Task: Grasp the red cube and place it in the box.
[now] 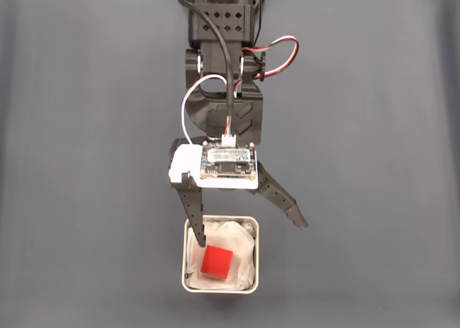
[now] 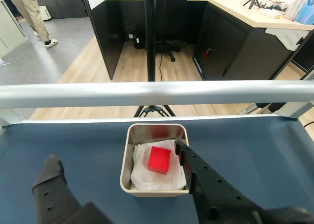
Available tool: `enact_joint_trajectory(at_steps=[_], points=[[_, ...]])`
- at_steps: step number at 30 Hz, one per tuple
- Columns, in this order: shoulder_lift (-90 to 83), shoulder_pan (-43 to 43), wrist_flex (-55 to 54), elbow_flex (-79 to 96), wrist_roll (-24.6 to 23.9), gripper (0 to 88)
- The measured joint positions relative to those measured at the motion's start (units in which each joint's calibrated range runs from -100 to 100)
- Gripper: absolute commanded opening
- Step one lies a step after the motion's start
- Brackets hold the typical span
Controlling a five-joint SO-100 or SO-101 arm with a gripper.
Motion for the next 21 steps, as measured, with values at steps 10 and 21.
enact_joint_trajectory(at_steps=[10,21], points=[[0.00,0.00,0.00,0.00,0.00,50.1],[-1.74,0.00,0.24,0.00,0.00,8.8]])
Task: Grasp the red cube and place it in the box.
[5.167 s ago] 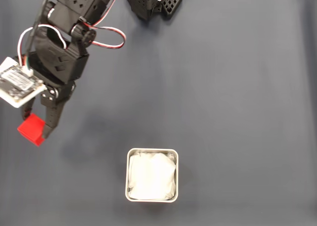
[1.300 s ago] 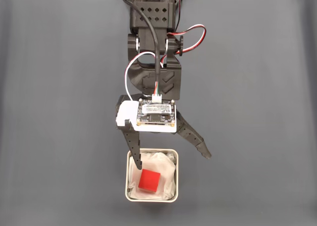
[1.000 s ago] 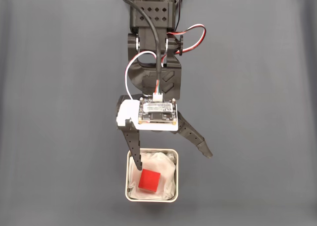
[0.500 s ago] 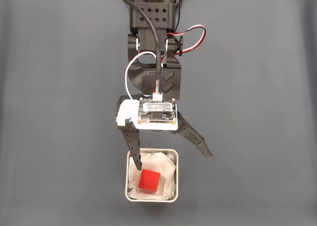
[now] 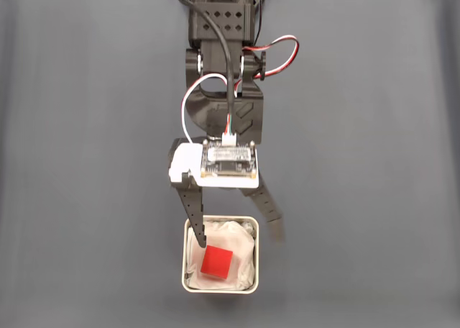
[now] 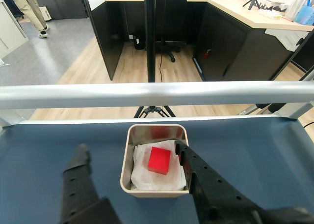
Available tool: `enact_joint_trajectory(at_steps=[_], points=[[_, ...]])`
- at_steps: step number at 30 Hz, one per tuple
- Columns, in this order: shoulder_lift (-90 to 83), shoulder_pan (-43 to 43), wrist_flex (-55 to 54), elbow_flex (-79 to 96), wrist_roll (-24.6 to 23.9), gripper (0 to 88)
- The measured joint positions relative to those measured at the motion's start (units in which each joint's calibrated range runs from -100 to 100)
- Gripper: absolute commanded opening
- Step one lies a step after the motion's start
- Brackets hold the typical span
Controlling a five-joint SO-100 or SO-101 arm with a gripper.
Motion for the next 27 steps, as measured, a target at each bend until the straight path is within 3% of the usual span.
enact_joint_trajectory(at_steps=[2,10,15,27], points=[[-2.17,0.00,1.91,0.00,-0.10,0.3],[-20.50,-2.37,12.73,4.07,-1.61,0.0],[-40.12,-3.26,15.12,21.88,-1.17,0.0],[-81.11,-3.26,33.81,62.93,-1.42,0.0]])
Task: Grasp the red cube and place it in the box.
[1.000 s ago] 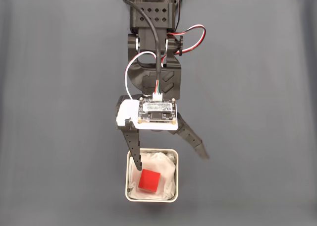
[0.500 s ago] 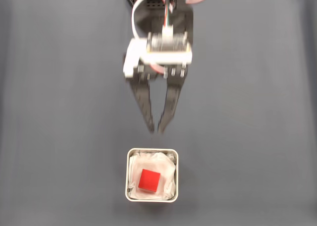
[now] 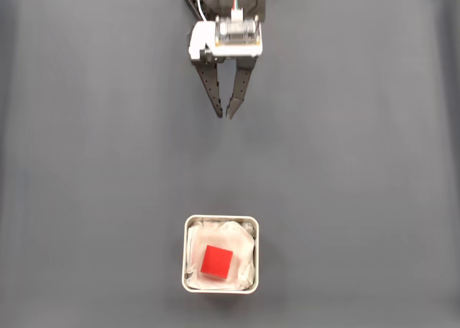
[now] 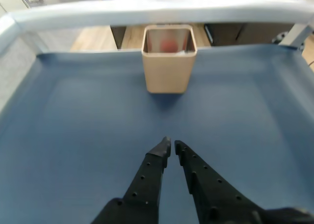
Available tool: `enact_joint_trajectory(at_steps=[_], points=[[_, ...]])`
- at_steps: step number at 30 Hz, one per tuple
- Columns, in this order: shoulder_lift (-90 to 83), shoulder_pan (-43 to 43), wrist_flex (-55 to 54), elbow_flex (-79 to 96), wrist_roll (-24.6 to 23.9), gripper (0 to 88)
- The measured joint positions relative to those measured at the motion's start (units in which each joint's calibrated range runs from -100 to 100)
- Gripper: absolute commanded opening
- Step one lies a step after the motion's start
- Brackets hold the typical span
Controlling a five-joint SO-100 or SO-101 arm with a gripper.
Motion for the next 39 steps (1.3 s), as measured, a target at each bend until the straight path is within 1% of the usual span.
enact_joint_trajectory(at_steps=[4,9,15,39], points=[[-3.30,0.00,7.24,7.32,0.00,0.0],[-4.34,0.00,17.34,8.77,-1.12,0.0],[-4.95,0.00,22.83,8.77,-1.32,0.0],[-5.12,0.00,23.71,8.77,-0.63,0.7]])
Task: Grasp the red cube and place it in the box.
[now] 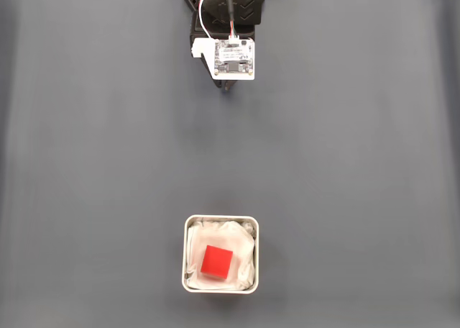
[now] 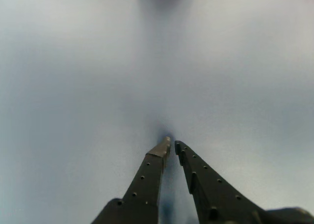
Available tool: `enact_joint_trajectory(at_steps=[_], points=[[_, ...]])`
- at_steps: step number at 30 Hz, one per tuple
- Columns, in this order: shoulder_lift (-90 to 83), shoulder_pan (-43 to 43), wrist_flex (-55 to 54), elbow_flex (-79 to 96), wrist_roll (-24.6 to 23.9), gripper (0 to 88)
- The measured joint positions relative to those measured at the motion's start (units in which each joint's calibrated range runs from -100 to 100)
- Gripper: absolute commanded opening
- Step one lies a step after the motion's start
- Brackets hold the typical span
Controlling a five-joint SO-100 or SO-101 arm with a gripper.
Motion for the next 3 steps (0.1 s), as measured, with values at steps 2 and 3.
enact_joint_trajectory(at_steps=[2,3], points=[[0.00,0.00,0.00,0.00,0.00,0.7],[0.00,0.00,0.00,0.00,0.00,0.7]])
